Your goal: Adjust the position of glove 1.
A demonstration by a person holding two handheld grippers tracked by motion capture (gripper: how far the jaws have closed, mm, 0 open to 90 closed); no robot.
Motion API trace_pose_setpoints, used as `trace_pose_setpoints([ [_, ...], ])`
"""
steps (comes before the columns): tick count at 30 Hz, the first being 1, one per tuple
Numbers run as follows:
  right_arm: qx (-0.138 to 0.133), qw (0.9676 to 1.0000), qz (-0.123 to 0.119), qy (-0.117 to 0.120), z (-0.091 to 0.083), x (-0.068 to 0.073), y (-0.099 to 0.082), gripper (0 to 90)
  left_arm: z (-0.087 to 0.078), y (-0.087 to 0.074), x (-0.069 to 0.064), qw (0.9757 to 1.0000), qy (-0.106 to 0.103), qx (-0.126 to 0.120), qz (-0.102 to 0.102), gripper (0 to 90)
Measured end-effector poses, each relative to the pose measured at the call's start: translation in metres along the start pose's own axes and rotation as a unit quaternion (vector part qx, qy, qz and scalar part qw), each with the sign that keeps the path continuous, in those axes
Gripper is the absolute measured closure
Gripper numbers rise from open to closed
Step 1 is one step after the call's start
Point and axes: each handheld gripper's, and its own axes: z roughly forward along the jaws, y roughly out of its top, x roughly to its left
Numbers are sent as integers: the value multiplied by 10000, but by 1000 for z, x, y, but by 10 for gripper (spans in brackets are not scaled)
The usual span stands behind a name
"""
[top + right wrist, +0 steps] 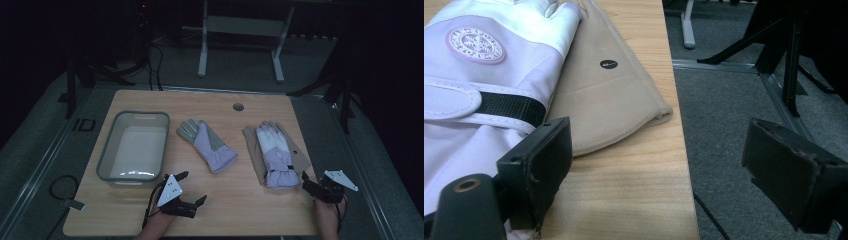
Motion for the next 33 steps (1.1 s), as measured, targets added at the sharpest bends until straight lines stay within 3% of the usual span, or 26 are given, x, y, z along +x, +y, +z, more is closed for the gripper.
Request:
trace_pose_setpoints([
  [8,153,9998,37,94,2,-2,2,114,0,0,0,10000,8,8,-10,13],
  [12,211,9997,-74,91,0,-3,11,113,0,0,0,10000,6,11,6,13],
  [14,148,9998,-87,93,-2,-5,18,113,0,0,0,10000,5,14,17,13],
  [16,-60,9998,-176,-76,-7,-5,27,116,0,0,-1,10000,3,13,33,13],
  [17,-76,9998,-184,4,-9,-5,32,138,0,0,-1,10000,3,14,39,13],
  [19,155,9988,-75,464,-9,-8,44,139,0,0,-1,10000,-7,18,51,13],
  [20,166,9983,-56,560,-9,-8,48,142,0,0,-1,10000,-6,19,54,13],
  [23,170,9981,-107,576,-8,-7,54,142,0,0,-1,10000,-10,14,51,13],
  [24,188,9969,-202,740,-6,-2,68,141,0,0,-1,10000,-11,11,43,13],
  [26,258,9949,-240,947,-3,2,79,134,0,0,-1,10000,-19,9,33,13],
  [28,289,9942,-256,1002,-2,4,85,133,0,0,0,10000,-19,10,30,13],
  [29,357,9922,-208,1176,0,8,97,127,0,0,0,10000,-17,14,29,13],
  [33,370,9874,-266,1517,2,21,117,109,0,0,-1,10000,-19,18,32,13],
])
